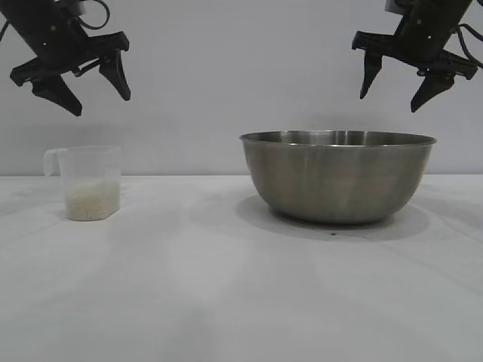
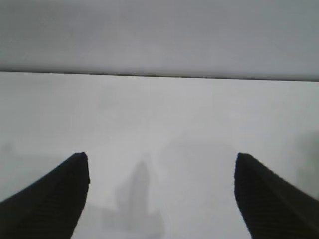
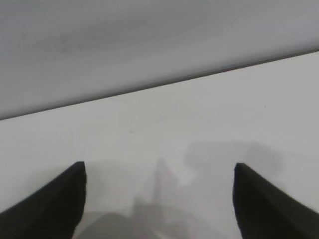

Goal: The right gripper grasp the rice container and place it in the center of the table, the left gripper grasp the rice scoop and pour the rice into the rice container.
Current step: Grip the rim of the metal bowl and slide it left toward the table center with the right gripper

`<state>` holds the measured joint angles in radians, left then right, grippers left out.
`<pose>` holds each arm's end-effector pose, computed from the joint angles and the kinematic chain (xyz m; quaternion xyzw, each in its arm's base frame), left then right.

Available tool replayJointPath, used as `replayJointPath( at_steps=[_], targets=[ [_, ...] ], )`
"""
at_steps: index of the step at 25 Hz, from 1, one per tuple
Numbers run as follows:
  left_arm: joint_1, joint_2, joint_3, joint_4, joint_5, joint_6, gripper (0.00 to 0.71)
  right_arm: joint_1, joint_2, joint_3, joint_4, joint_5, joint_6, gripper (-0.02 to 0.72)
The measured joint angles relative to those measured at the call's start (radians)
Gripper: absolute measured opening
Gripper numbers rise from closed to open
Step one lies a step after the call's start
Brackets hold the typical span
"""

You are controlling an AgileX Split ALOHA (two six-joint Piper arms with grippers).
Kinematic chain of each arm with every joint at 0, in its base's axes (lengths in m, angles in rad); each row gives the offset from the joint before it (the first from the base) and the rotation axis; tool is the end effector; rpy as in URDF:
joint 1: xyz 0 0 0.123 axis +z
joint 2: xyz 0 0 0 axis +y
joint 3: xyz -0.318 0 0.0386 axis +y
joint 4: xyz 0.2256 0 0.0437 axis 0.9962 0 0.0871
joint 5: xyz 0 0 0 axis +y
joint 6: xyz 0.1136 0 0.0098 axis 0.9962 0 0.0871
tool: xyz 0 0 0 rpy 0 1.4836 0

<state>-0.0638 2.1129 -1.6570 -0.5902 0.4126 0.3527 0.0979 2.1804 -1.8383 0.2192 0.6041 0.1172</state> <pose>0.4999 -0.0575 0.2423 -0.0141 0.9057 -0.1550 0.3944 0.5118 0.0644 0.2422 0.0717 0.9311 0.1263 0.3347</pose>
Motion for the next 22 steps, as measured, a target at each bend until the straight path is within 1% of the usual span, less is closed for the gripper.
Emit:
replayJointPath(
  at_steps=[12,15,19,22],
  targets=[
    [0.000,0.000,0.000,-0.002,0.002,0.000,0.550,0.000,0.000,0.000,0.000,0.000,0.000,0.543],
    [0.000,0.000,0.000,-0.002,0.002,0.000,0.550,0.000,0.000,0.000,-0.005,0.002,-0.011,0.543],
    [0.000,0.000,0.000,-0.002,0.002,0.000,0.550,0.000,-0.006,0.000,-0.023,0.047,-0.046,0.543],
    [0.000,0.000,0.000,-0.002,0.004,0.000,0.550,0.000,-0.036,0.000,-0.065,0.103,-0.053,0.543]
  ],
)
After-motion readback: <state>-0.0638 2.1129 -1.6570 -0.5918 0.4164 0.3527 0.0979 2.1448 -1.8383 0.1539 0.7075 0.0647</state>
